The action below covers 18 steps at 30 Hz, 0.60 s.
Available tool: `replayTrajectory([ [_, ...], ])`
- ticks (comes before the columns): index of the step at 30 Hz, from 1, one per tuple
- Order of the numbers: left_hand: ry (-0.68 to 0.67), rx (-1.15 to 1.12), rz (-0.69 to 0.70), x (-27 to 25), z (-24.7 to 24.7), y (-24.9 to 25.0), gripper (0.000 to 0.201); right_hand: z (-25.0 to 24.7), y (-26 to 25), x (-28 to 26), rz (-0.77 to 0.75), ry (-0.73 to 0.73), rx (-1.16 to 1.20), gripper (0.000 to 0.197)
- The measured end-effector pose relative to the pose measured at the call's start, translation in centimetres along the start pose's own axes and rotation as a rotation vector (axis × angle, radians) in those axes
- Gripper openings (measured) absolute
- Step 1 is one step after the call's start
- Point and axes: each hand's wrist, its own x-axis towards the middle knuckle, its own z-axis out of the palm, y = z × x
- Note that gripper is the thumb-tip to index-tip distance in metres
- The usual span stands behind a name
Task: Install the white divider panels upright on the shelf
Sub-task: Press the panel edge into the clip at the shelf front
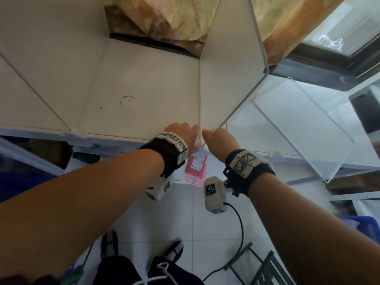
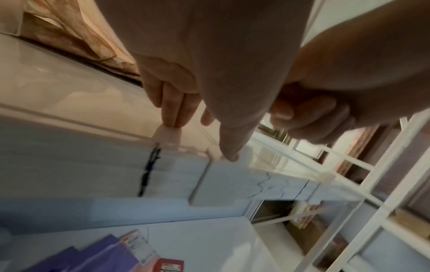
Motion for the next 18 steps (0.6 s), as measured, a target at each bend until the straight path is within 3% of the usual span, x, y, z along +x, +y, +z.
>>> replayTrajectory([
  [2,-0.058,-0.045,-0.042,0.0,-0.8,1.2,0.04,0.2,0.5,-0.3,0.017,-0.007,0.105,0.038],
  [7,-0.156,-0.013,-0.062,-1.3,-2.9,3.7,0.026,-1.1,3.2,-2.0,-0.014,-0.106,0.132,0.021],
  [11,-0.289,0.063,-0.08,-2.8,-3.7,6.1,0.032,-3.1,5.6,-3.3,0.048,-0.176,0.194,0.02],
  [18,-0.204,0.122,0.144,-1.9,-7.6,12.9,0.027,-8.5,8.7,-6.2,0.186,-0.114,0.36,0.017],
])
